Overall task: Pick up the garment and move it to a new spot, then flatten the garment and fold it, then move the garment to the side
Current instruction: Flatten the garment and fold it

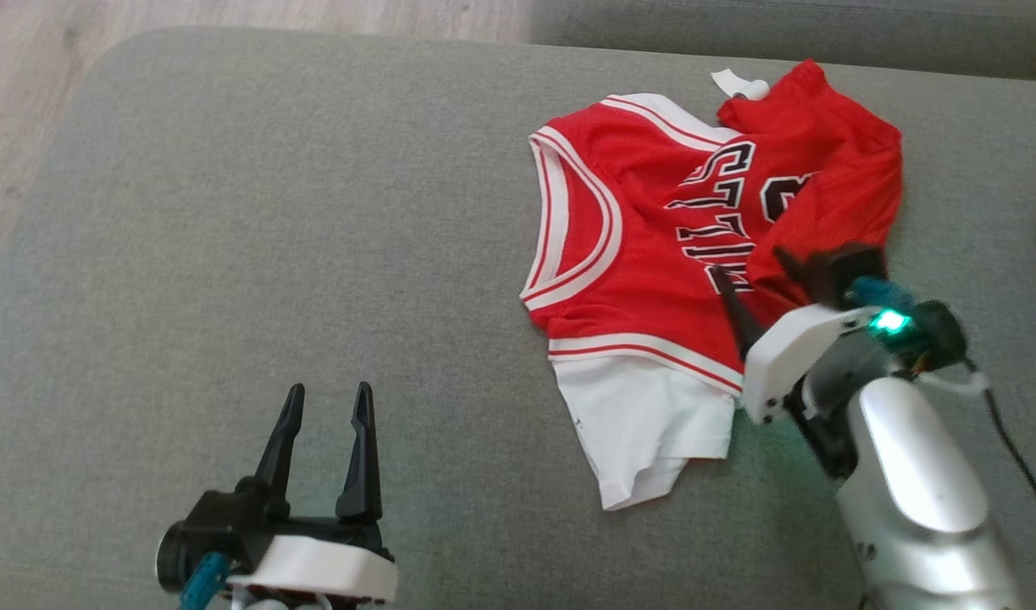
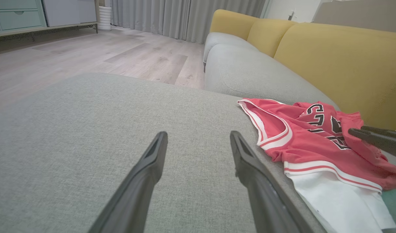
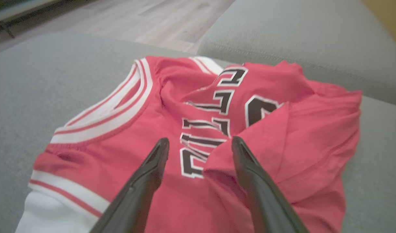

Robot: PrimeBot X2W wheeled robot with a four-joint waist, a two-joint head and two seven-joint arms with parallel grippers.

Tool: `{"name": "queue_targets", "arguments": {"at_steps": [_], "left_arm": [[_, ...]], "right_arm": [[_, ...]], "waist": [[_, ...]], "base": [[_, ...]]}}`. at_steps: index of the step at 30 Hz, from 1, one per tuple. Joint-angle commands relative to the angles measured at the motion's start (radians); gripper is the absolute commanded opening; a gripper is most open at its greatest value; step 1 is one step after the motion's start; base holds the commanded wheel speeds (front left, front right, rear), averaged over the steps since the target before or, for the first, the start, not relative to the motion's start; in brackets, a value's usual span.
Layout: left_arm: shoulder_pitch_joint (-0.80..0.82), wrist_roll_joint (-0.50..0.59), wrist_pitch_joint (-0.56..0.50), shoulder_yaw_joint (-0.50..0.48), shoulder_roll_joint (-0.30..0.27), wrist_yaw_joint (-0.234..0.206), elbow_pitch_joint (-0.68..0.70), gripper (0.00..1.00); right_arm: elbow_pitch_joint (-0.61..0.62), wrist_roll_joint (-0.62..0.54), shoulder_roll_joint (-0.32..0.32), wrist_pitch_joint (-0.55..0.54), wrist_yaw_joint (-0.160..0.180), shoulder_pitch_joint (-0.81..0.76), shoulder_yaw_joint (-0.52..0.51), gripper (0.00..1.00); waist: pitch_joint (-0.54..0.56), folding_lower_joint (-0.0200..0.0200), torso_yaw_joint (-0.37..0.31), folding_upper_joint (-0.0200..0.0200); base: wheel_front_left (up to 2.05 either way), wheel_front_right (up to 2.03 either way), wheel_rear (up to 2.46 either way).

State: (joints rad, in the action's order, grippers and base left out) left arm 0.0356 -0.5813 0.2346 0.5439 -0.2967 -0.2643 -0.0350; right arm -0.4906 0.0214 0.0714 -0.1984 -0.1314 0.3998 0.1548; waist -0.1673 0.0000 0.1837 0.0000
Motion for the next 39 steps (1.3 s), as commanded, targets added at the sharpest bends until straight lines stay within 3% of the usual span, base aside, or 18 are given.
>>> {"name": "queue_targets", "arguments": {"at_steps": [1,9,19,22,24,26,30,39], "left_arm": [[0.03,-0.004,0.013,-0.042,-0.004,-0.003,0.024,1.0],[0.033,-0.004,0.016,-0.039,-0.001,0.002,0.023,1.0],[0.038,-0.003,0.018,-0.037,-0.002,0.004,0.019,1.0],[0.038,-0.003,0.018,-0.036,-0.003,0.004,0.017,1.0],[0.037,-0.004,0.018,-0.035,-0.004,0.004,0.015,1.0],[0.035,-0.005,0.019,-0.035,-0.005,0.004,0.014,1.0],[0.03,-0.005,0.018,-0.034,-0.009,0.001,0.016,1.0],[0.02,-0.008,0.015,-0.031,-0.015,-0.006,0.019,1.0]], "right_arm": [[0.053,0.008,-0.014,0.018,0.001,0.02,0.007,1.0],[0.147,-0.031,-0.004,-0.002,0.001,-0.034,-0.103,1.0],[0.077,-0.115,0.011,-0.019,0.001,-0.046,-0.132,1.0],[0.047,-0.131,0.009,-0.019,0.001,-0.034,-0.143,0.76],[0.031,-0.137,0.008,-0.012,0.001,-0.027,-0.149,0.49],[0.015,-0.138,0.006,-0.003,0.001,-0.02,-0.151,0.31],[0.005,-0.141,0.005,0.034,0.001,-0.004,-0.159,0.0],[0.086,-0.151,-0.002,0.091,0.001,-0.026,-0.212,0.0]], "waist": [[0.001,0.0,-0.005,0.0],[-0.011,0.0,-0.009,0.0],[-0.021,0.0,0.007,0.0],[-0.021,0.0,0.01,0.0],[-0.021,0.0,0.01,0.0],[-0.019,0.0,0.008,0.0],[-0.015,0.0,0.001,0.0],[0.007,0.0,-0.026,0.0]], "base": [[0.0,0.0,0.0],[0.0,0.0,0.0],[0.0,0.0,0.0],[0.0,0.0,0.0],[0.0,0.0,0.0],[0.0,0.0,0.0],[0.0,0.0,0.0],[0.0,0.0,0.0]]}}
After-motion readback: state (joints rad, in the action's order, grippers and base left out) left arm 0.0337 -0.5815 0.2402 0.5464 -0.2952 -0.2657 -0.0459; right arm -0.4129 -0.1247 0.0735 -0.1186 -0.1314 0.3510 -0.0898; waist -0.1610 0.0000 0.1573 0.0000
